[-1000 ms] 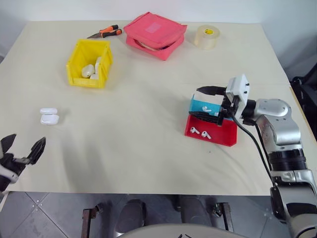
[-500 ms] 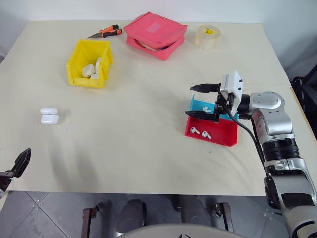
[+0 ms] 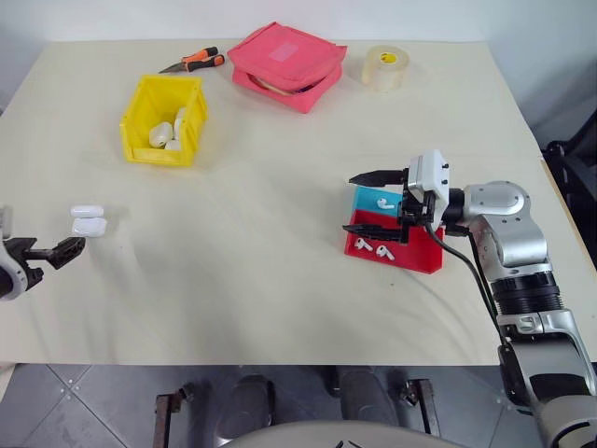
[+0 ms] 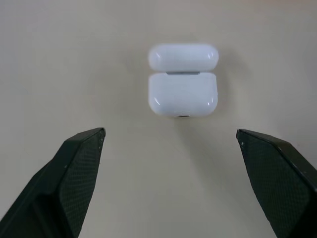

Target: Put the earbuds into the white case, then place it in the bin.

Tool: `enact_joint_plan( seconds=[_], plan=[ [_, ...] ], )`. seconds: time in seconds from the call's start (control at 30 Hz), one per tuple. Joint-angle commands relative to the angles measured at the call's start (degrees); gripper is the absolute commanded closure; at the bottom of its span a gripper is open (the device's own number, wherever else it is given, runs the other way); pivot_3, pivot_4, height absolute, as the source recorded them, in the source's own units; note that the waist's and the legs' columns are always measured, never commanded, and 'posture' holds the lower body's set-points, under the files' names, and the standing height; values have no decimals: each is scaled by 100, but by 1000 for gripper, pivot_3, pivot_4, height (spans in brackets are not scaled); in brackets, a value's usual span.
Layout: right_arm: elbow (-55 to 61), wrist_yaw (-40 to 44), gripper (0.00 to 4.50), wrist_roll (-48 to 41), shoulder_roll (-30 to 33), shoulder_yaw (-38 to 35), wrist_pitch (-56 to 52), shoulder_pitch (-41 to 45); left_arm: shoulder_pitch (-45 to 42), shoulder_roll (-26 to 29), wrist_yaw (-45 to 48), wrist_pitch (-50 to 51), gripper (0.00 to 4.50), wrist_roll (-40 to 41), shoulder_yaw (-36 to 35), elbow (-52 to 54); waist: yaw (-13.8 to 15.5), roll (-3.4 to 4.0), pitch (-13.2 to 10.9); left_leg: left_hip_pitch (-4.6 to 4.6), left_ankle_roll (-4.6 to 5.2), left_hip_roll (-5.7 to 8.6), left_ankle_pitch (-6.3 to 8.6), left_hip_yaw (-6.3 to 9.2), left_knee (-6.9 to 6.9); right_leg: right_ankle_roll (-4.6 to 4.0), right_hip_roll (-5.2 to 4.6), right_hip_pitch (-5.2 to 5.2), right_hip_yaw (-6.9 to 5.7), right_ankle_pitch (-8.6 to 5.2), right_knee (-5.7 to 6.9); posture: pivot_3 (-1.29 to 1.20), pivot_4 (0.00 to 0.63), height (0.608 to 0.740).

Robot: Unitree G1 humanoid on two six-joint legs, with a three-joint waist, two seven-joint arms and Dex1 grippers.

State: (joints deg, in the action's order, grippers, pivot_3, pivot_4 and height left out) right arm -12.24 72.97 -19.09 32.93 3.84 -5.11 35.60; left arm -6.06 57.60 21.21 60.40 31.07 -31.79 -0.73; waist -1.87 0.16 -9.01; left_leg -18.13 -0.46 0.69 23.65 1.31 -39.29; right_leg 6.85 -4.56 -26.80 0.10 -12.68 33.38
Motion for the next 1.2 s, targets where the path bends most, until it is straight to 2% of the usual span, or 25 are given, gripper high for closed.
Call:
enact_joint_plan(
  seconds=[0.03, 0.23, 0.4, 0.67, 0.97, 1.2],
  plan=[
    [327, -104, 24, -102, 51, -149, -47, -57, -542, 287, -7, 352, 0, -234, 337, -447, -9, 0, 0, 0, 0, 2, 0, -4, 0, 0, -2, -9, -2, 0, 6, 0, 150, 740],
    [531, -181, 24, -120, 115, -174, -138, -217, -1435, 364, 74, 395, 0, -618, 932, -1295, -4, -1, 0, -18, -1, 16, -1, -41, -5, 0, -13, -59, 1, 0, 42, 0, 150, 740],
    [645, -216, 24, -114, 141, -158, -188, -306, -2140, 295, 231, 221, 0, -1034, 1647, -2124, 9, -2, 0, -21, -2, 19, -1, -44, -26, 0, -13, -61, -2, 0, 57, 0, 150, 740],
    [753, -253, 24, -120, 165, -161, -257, -345, -3076, 164, 365, 225, 0, -1550, 2327, -3169, 19, -3, 0, -30, -1, 22, 0, -42, -62, -3, -12, -60, 0, 8, 73, 0, 150, 740],
    [732, -267, 24, -101, 180, -150, -243, -359, -3533, -152, -61, 717, 0, -1661, 2002, -3428, 32, -4, 0, -31, 2, 25, 1, -40, -72, -2, -15, -59, 0, 9, 79, 0, 150, 740],
    [691, -280, 24, -85, 131, -96, -254, -317, -3463, -664, -913, 1337, 0, -1780, 1401, -2903, 44, -4, 1, -27, 2, 34, 1, -36, -76, 0, -27, -57, 0, 9, 90, 0, 150, 740]
  ],
)
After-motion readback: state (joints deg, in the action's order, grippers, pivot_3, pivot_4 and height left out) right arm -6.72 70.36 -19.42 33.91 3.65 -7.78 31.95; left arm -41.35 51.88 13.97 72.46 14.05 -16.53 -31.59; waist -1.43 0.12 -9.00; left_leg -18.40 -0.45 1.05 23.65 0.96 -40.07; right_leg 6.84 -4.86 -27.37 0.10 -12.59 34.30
